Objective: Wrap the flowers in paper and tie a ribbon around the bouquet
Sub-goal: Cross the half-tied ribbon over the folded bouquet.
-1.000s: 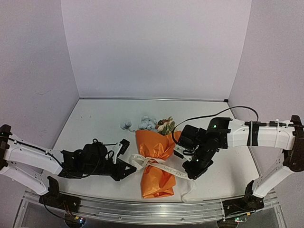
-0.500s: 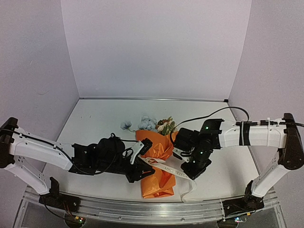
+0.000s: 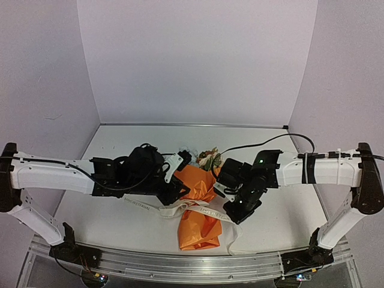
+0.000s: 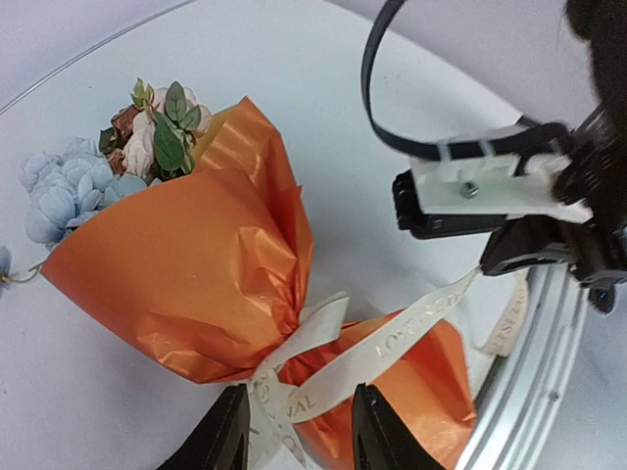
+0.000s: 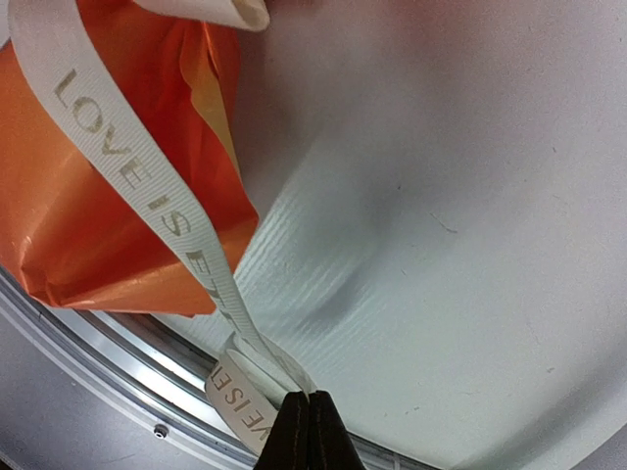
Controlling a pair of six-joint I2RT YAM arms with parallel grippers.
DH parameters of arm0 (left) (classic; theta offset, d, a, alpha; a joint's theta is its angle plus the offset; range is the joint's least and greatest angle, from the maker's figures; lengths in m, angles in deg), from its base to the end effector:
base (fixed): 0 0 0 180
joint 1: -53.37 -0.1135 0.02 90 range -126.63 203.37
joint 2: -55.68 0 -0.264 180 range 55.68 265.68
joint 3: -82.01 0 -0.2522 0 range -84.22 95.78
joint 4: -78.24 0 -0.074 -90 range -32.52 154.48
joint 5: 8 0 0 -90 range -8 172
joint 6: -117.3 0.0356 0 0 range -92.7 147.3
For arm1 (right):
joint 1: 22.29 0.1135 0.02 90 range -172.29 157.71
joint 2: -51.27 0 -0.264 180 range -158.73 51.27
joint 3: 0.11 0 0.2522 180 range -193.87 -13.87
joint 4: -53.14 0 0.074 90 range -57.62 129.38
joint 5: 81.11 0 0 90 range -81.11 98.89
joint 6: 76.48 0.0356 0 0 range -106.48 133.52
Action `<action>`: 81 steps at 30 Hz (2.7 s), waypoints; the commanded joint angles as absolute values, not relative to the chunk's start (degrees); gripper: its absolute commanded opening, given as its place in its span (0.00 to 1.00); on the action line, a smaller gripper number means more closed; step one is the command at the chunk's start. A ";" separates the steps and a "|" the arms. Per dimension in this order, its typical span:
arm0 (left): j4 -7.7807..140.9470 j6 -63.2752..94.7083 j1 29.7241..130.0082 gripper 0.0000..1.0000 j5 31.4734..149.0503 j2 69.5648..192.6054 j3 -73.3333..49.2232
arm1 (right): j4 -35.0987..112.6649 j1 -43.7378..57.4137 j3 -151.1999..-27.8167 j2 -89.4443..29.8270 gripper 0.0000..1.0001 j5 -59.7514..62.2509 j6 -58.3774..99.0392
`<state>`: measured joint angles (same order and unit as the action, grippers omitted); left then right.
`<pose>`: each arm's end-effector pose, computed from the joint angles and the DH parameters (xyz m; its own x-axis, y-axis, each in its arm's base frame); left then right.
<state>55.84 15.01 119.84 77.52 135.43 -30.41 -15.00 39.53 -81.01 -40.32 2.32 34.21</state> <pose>0.1262 -0.2829 0.2580 -0.4104 0.4110 -0.8140 0.8198 0.5572 -0.1320 0.1364 0.2631 0.2233 -0.7465 -0.6501 -0.1416 -0.6653 0.7261 0.1735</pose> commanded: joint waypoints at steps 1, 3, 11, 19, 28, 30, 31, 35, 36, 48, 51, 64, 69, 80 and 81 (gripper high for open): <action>47.94 25.54 118.51 0.35 80.54 142.90 -23.86 | -8.46 39.75 -78.68 -38.50 0.00 4.57 36.31; 46.56 27.11 118.35 0.34 80.77 145.96 -21.21 | -6.69 39.72 -77.52 -38.11 0.00 4.68 37.09; 44.04 31.20 118.23 0.35 80.70 151.76 -17.03 | -5.86 39.68 -75.24 -36.54 0.00 4.96 37.59; 44.11 32.35 117.89 0.34 80.45 154.56 -15.85 | -5.58 39.71 -75.39 -36.61 0.00 4.80 37.55; 47.01 32.78 117.32 0.29 79.37 156.19 -16.48 | -5.27 39.74 -75.31 -36.53 0.00 4.83 37.82; 47.84 32.78 117.25 0.25 79.22 156.30 -16.52 | -5.27 39.73 -75.29 -36.56 0.00 4.72 37.94; 48.08 32.77 117.19 0.22 79.25 156.37 -16.43 | -5.27 39.75 -75.24 -36.55 0.00 4.74 37.94; 48.85 32.48 117.18 0.06 79.47 156.06 -16.57 | -4.94 39.71 -75.30 -36.53 0.00 5.23 38.09; 49.17 32.35 117.18 0.03 79.53 155.78 -16.76 | -4.69 39.74 -75.37 -36.57 0.00 5.50 38.15; 52.40 29.61 116.15 0.00 83.99 150.89 -19.12 | 3.19 39.31 -78.45 -40.37 0.00 5.27 43.26; 52.61 29.58 115.94 0.00 85.24 150.44 -19.47 | 7.34 38.66 -79.01 -42.62 0.00 4.22 46.61; 50.17 30.96 114.99 0.00 90.40 149.03 -19.87 | 29.10 34.93 -76.86 -49.43 0.00 -4.95 57.90; 48.38 31.57 114.89 0.00 91.21 149.11 -18.89 | 31.93 34.56 -76.28 -48.80 0.00 -7.47 59.80; 45.60 32.26 114.89 0.00 93.88 149.95 -17.64 | 35.93 33.57 -75.13 -50.37 0.00 -6.51 61.59; 45.44 32.28 114.89 0.00 94.00 150.23 -17.68 | 37.09 33.38 -74.99 -50.82 0.00 -6.52 61.81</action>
<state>47.17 31.22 115.17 92.03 150.94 -20.11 31.49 34.27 -75.06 -49.07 -6.91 60.27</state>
